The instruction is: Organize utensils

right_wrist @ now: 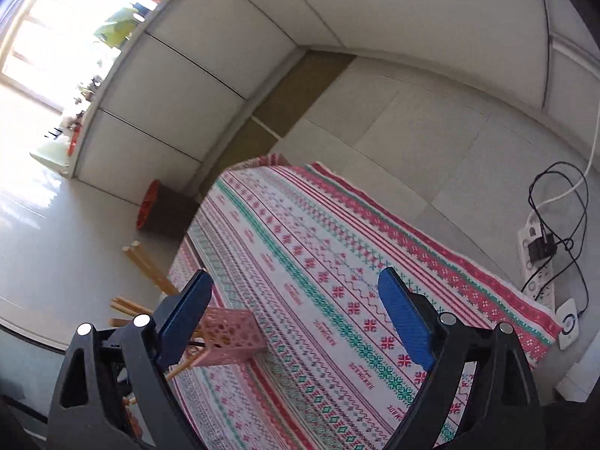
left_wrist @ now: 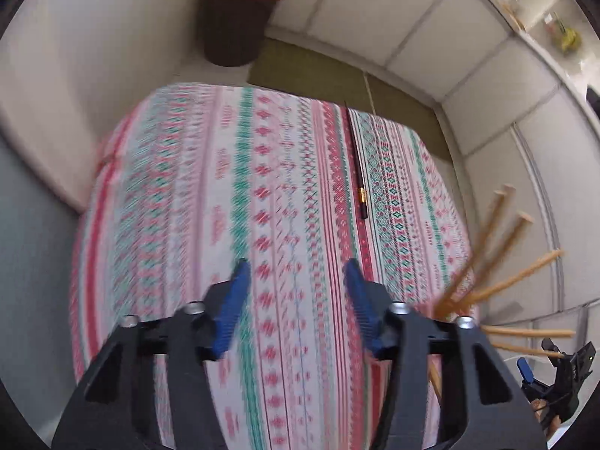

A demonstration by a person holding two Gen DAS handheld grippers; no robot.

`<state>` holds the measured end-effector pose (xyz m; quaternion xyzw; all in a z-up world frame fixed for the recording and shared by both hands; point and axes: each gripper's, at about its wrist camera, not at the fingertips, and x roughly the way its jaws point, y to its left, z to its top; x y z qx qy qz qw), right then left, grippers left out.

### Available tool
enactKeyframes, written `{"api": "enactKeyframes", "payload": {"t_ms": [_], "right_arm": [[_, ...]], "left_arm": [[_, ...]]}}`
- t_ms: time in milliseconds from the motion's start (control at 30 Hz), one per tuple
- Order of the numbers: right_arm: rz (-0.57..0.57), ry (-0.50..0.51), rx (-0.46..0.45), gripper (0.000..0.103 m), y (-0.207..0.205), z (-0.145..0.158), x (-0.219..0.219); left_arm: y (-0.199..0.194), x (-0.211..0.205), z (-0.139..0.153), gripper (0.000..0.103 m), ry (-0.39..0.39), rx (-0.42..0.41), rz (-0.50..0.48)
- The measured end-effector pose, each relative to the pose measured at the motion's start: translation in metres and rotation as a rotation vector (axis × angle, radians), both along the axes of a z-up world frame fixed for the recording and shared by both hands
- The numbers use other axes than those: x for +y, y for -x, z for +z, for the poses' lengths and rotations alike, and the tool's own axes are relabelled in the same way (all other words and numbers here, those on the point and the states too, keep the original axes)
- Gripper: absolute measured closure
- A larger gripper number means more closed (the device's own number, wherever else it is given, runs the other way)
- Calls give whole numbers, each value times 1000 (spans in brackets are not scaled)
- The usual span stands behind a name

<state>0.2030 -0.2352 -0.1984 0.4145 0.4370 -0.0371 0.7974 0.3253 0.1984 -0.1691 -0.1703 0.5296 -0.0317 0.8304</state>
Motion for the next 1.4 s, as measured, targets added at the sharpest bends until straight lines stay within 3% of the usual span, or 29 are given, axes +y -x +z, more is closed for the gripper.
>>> {"api": "enactKeyframes", "payload": {"t_ms": [133,267,433,500,633,700,767,867,1000,1067,1233,1400], "right_arm": [[-12,2,50,15,-16,-35,2],[-19,17,44,15,-27,-39,0],[30,64,66,15,-39,-47,11],[43,38,101,15,-43,-57,11],[81,-34,156,15,-50,-74,12],[90,-41,166,15,-53,-76,13],[105,-63,166,15,-55,-77,15],[128,-86,174,15,-56,-77,19],[157,-94,138,15,-49,-65,24],[169,-109,129,15,-44,-60,25],[200,-144,110,15,-29,-49,27],[236,-146,68,15,-13,-36,33]], "left_arm": [[-67,-22,-38,68,8,27,-82],[-124,-40,-51,67,11,-5,-86],[-185,-64,-63,66,-67,-36,-99],[-202,-72,-73,66,-134,-14,-85],[-219,-91,-75,64,-276,-82,-122],[-222,-103,-73,70,-337,-83,-167],[-221,-107,-71,89,-336,-55,-223],[-203,-99,-73,96,-320,2,-258],[-159,-58,-74,99,-183,51,-220],[-130,-39,-71,99,-153,64,-186],[-29,3,-28,99,-123,7,-60],[75,10,30,99,-153,-108,30]]}}
